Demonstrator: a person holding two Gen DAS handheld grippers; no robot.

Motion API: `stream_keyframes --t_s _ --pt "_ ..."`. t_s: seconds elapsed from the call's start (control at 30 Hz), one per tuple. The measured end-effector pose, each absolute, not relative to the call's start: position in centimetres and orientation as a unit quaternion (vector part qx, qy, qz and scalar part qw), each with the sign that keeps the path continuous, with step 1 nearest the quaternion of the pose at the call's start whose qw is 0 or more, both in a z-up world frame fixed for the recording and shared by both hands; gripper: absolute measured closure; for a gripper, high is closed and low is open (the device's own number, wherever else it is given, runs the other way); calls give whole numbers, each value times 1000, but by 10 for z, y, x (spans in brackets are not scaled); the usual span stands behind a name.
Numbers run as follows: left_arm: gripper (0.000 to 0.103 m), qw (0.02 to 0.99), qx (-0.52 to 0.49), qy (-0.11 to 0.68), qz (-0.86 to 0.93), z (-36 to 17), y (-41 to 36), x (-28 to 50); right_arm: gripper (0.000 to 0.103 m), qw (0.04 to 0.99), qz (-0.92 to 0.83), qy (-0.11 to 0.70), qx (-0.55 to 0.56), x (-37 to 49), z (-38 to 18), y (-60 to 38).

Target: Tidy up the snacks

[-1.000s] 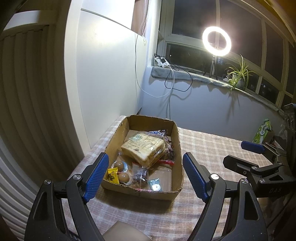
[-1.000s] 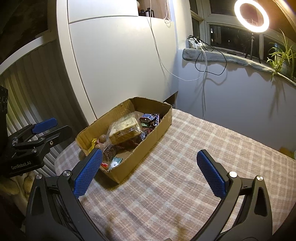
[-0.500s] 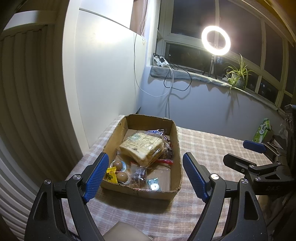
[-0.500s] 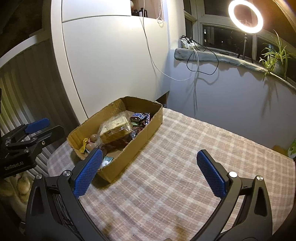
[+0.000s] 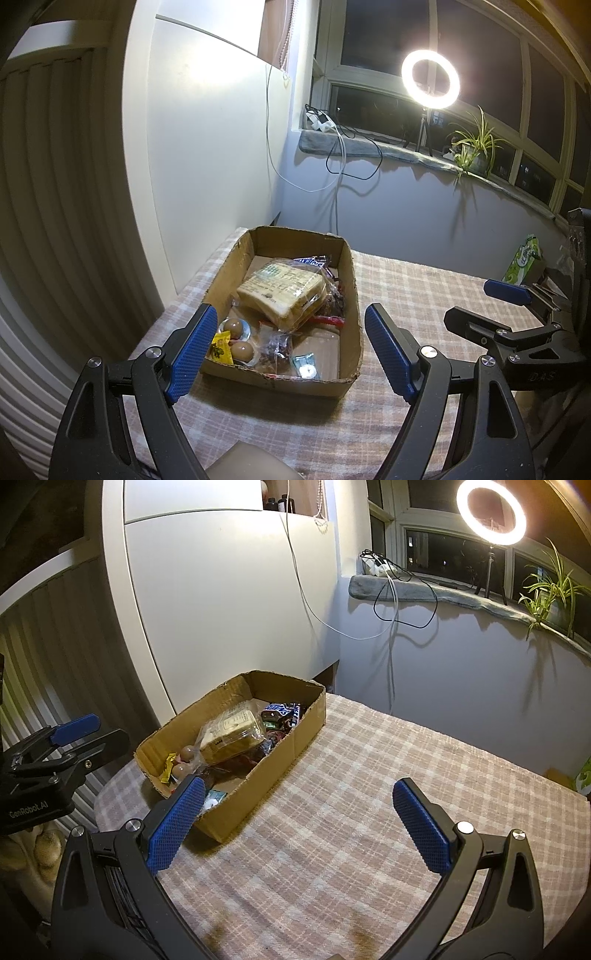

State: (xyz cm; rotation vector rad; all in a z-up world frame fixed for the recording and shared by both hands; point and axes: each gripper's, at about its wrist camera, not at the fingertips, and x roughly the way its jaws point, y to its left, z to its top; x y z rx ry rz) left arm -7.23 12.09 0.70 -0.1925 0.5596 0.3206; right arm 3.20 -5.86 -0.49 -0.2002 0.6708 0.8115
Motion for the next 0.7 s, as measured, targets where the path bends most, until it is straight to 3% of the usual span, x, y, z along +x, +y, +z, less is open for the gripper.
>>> stream_keyframes --t_s 0.7 --pt "21 944 -90 275 157 5 119 -70 0 860 384 321 -96 34 -6 -60"
